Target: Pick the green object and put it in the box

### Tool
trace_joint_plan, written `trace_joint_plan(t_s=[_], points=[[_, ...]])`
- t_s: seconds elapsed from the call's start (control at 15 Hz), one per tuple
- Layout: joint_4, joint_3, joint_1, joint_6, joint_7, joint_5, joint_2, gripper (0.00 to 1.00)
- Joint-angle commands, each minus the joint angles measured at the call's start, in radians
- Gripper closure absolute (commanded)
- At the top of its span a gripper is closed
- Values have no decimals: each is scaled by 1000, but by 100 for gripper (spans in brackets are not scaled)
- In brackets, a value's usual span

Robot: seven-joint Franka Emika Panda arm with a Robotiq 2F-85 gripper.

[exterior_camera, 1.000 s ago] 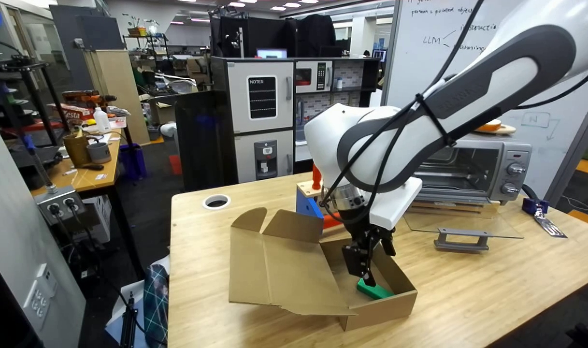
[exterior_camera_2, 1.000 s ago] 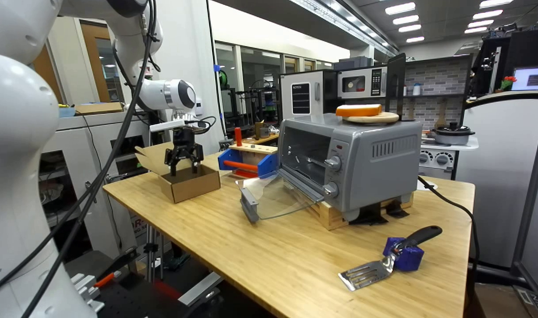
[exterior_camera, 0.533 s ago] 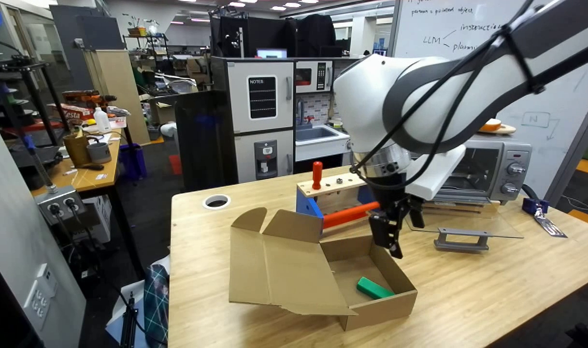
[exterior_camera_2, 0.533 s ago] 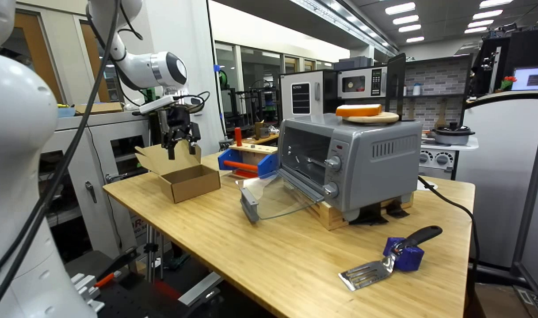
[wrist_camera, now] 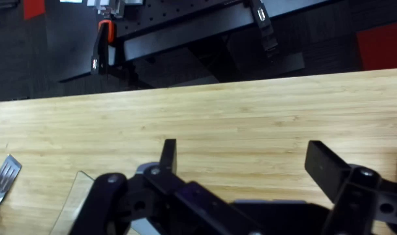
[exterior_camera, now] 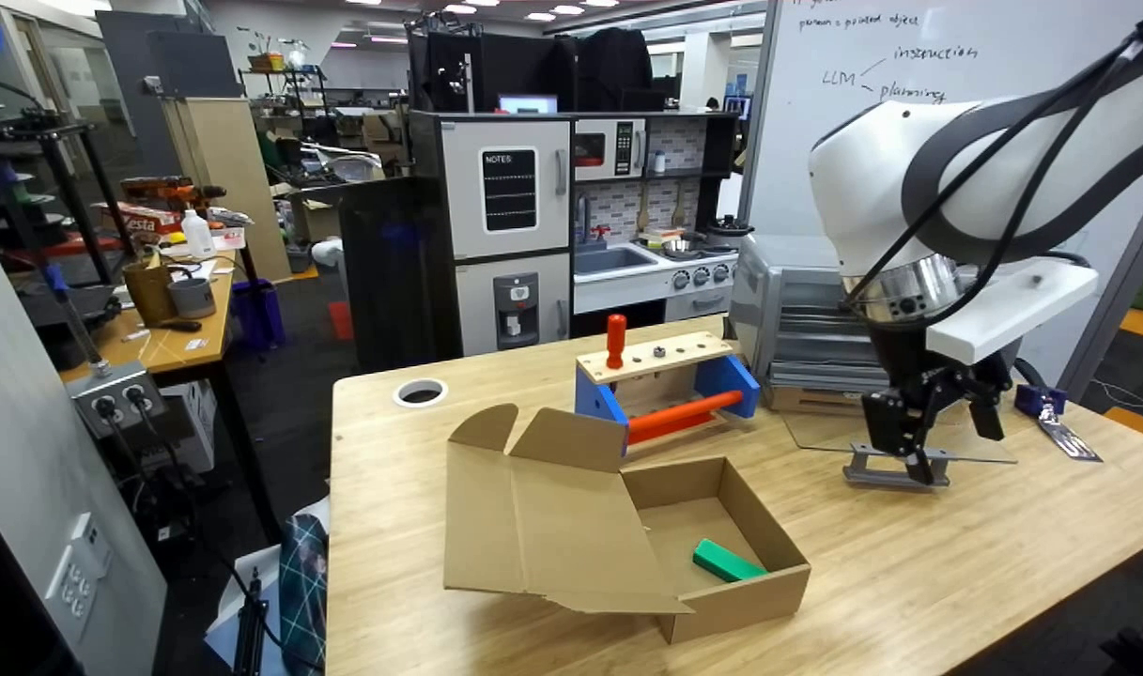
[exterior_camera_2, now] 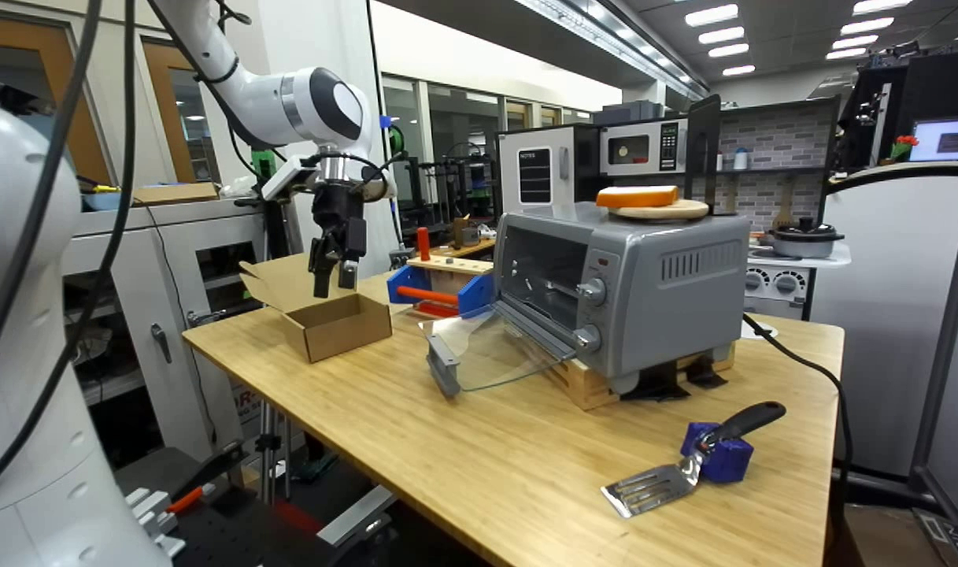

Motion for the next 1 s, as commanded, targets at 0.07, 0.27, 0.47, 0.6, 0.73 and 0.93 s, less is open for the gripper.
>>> trace_joint_plan(t_s=[0.07, 0.27, 0.47, 0.6, 0.73, 0.93], points=[[-104, 12, -58, 55, -30, 139, -111, 0], [-127, 15, -67, 54, -34, 187, -150, 0], [-102, 23, -68, 25, -12, 161, -130, 0], [-107, 23, -69, 29, -12, 163, -132, 0], [-108, 23, -69, 30, -12, 163, -132, 0], [-108, 23, -69, 31, -12, 163, -132, 0]])
